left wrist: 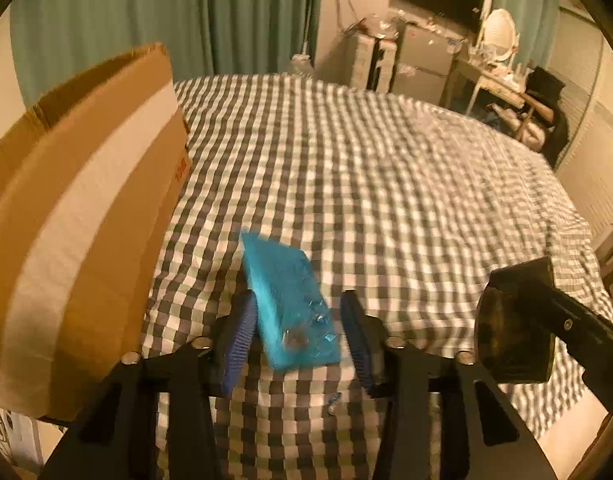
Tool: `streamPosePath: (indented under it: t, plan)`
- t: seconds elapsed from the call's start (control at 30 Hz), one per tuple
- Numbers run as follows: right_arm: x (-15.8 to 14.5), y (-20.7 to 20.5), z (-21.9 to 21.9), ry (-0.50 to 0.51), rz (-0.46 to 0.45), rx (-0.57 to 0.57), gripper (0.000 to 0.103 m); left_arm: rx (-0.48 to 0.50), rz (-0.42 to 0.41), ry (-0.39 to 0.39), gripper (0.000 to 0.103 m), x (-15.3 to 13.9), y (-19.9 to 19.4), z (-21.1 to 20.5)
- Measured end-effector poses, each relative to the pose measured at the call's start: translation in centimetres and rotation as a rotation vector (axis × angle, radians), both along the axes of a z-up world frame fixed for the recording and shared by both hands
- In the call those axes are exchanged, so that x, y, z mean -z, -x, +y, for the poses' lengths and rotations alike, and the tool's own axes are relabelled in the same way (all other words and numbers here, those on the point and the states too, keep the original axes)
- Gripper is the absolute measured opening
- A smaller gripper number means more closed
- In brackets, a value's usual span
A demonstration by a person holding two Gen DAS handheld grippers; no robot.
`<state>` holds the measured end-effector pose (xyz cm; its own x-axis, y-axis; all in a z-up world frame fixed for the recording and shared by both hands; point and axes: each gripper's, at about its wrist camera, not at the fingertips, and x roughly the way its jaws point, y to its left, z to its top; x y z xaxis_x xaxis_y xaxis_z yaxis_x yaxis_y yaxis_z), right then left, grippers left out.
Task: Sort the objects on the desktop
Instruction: 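Carry the blister pack and hair tie into the box and release both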
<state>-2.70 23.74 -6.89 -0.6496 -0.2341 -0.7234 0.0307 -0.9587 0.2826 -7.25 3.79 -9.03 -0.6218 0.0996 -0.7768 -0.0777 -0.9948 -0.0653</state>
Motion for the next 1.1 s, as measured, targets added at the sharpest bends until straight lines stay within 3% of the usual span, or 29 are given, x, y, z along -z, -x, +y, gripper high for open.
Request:
streamPosePath:
  t: [0.07, 0.3, 0.33, 0.37, 0.43, 0.5, 0.8, 0.97, 1.1]
  plan:
    - [-0.7, -0.9, -0.1, -0.007, 0.008, 0.007, 0.027, 0.035, -0.016, -0.025, 0.013, -0.3, -0.2, 0.0]
    - [-1.9, -2.8, -0.4, 0.005, 0.030, 0.023, 0.027, 0.049, -0.055, -0.112, 0.014, 0.2, -1.3, -2.1]
    - [-1.9, -2.8, -0.4, 0.011, 0.028, 0.022, 0.027, 0.053, -0.068, -0.118, 0.024, 0.5, -1.4, -2.3]
    - [-1.8, -2.9, -0.4, 0.013, 0.028, 0.022, 0.027, 0.049, -0.078, -0.114, 0.051, 0.8, -1.3, -2.4]
    - [-1.4, -2.8, -0.5, 0.018, 0.025, 0.011, 0.027, 0.021, -0.068, -0.104, 0.078, 1.4, -1.4, -2.7]
    - [-0.8, -2.5, -0.5, 0.018, 0.018, 0.005, 0.027, 0.010, -0.061, -0.124, 0.078, 1.7, -1.1, -2.8]
    - [1.4, -0.9, 1.0, 0.050, -0.005, 0.001, 0.027, -0.083, -0.173, -0.118, 0.078, 6.5, 4.1, -1.9]
    - [2.7, 0.2, 1.6, 0.040, -0.035, -0.006, 0.027, -0.060, -0.133, -0.059, 0.073, 6.6, 4.7, -1.0]
    - [2.6, 0.3, 1.6, 0.028, -0.032, -0.012, 0.027, -0.063, -0.108, -0.112, 0.072, 6.1, 3.5, -1.6]
